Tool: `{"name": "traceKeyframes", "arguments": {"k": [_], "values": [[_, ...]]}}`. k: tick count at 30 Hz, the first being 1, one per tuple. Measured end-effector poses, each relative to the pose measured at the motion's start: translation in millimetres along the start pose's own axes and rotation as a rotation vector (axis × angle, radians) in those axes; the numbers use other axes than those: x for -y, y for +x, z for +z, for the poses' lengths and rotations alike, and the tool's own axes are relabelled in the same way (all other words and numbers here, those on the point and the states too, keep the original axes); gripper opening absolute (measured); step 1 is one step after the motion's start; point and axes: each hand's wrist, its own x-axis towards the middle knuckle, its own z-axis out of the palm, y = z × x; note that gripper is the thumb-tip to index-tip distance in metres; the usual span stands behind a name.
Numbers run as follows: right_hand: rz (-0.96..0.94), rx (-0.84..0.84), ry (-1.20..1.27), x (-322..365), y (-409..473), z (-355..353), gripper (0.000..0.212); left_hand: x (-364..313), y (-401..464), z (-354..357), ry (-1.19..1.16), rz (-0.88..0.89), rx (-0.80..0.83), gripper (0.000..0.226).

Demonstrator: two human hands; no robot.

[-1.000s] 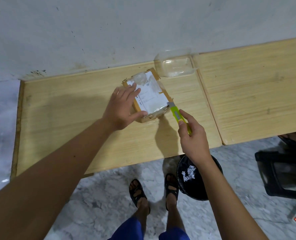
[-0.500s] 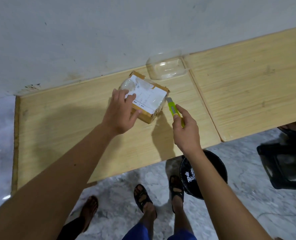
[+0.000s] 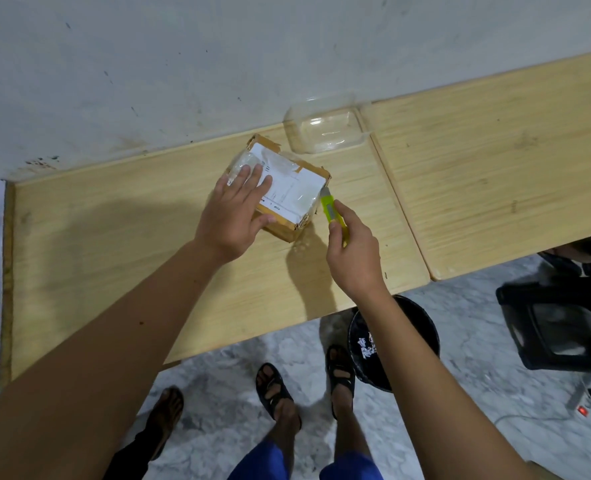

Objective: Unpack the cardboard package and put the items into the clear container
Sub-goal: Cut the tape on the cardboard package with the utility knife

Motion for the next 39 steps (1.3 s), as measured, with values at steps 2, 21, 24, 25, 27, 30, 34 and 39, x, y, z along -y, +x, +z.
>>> {"name": "traceKeyframes", "arguments": {"k": [2,21,24,25,27,30,34,39], "values": [[-0.016,-0.005,-0.015,2.1,-4.8,2.0,0.042,-1.1,-0.4,0.2,0.004,-0.007,-0.003,0.075],[-0.002,0.045,-0.049,0.2,-52.8,10.9,0.043,1.3,-2.1,2.7,0.050,-0.020,0.044,0.077],[0.012,0.061,-0.028,-1.9,-50.1,7.1,0.042,1.0,-1.5,2.1,0.035,-0.027,0.054,0.077],[0.014,0.070,-0.028,-1.8,-49.8,6.0,0.042,0.8,-1.7,2.4,0.031,-0.028,0.055,0.077],[0.027,0.084,-0.015,-4.7,-48.9,4.5,0.041,1.1,-1.5,3.0,0.017,-0.029,0.055,0.077],[0.105,0.106,0.143,-11.2,-48.4,1.7,0.040,2.0,-1.6,1.1,-0.026,-0.046,0.065,0.079],[0.286,0.156,0.565,-8.3,-53.8,-10.5,0.042,0.2,-1.3,0.1,-0.081,-0.065,0.093,0.080],[0.309,0.322,1.004,6.8,-54.3,-27.4,0.055,-0.6,-2.1,1.2,-0.128,-0.080,0.102,0.082]]}}
